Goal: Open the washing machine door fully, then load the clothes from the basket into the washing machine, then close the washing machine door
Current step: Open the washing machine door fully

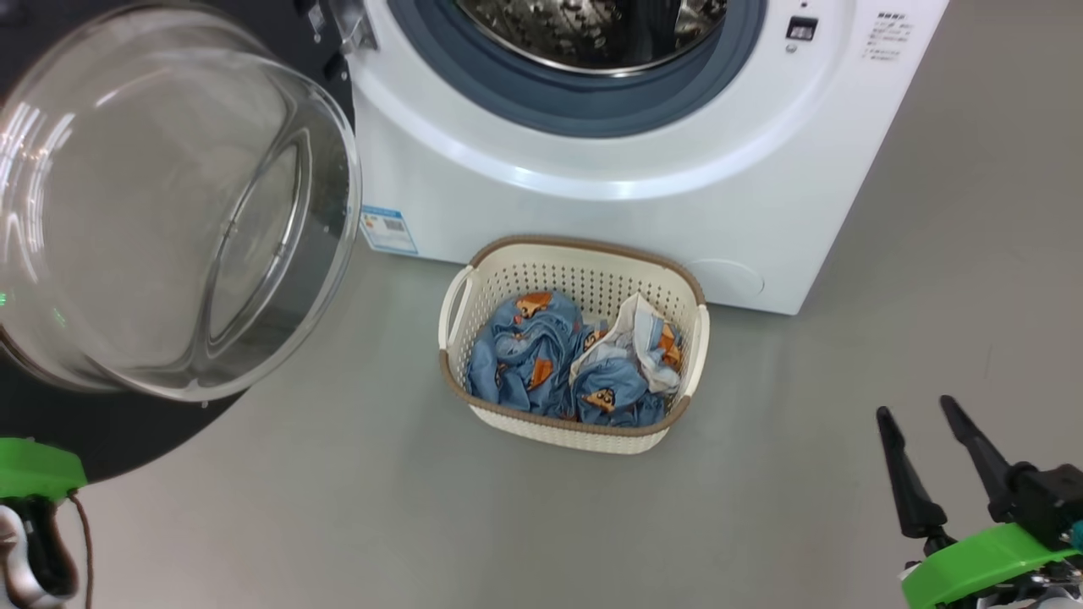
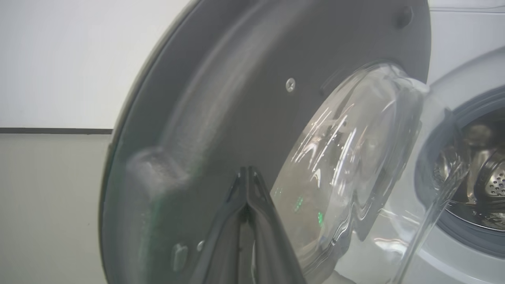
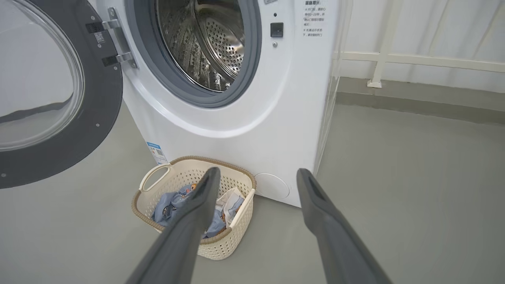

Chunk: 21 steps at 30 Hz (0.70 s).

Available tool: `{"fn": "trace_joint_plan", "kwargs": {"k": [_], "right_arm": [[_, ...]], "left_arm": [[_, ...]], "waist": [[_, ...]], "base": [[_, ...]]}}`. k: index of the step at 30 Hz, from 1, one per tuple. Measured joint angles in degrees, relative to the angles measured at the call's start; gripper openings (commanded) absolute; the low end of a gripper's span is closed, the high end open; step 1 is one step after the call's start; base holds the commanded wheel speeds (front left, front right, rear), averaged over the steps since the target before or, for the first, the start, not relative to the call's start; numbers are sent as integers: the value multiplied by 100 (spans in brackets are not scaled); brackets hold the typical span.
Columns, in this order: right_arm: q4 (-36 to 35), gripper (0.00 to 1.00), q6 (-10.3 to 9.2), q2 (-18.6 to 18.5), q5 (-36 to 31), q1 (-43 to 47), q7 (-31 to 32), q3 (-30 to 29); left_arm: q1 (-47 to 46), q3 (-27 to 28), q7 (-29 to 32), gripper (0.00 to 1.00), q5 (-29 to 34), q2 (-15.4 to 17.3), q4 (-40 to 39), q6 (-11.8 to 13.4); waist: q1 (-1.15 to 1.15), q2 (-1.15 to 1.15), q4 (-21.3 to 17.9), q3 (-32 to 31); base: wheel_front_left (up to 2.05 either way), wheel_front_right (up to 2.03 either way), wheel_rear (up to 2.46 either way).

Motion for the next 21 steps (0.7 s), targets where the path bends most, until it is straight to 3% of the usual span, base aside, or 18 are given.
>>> {"fn": "trace_joint_plan", "kwargs": {"k": [8, 21], "right_arm": [[65, 100, 0, 169, 22, 231, -76, -162], [-177, 100, 0, 365, 3, 381, -110, -126]], "left_arm": [[543, -325, 2, 0, 387, -350, -1111, -102], [1421, -746, 530, 0, 584, -375, -2533, -124]], "waist": [[0, 0, -165, -263], [0, 0, -976, -594]], "base": [[0, 0, 0], [0, 0, 0]]}}
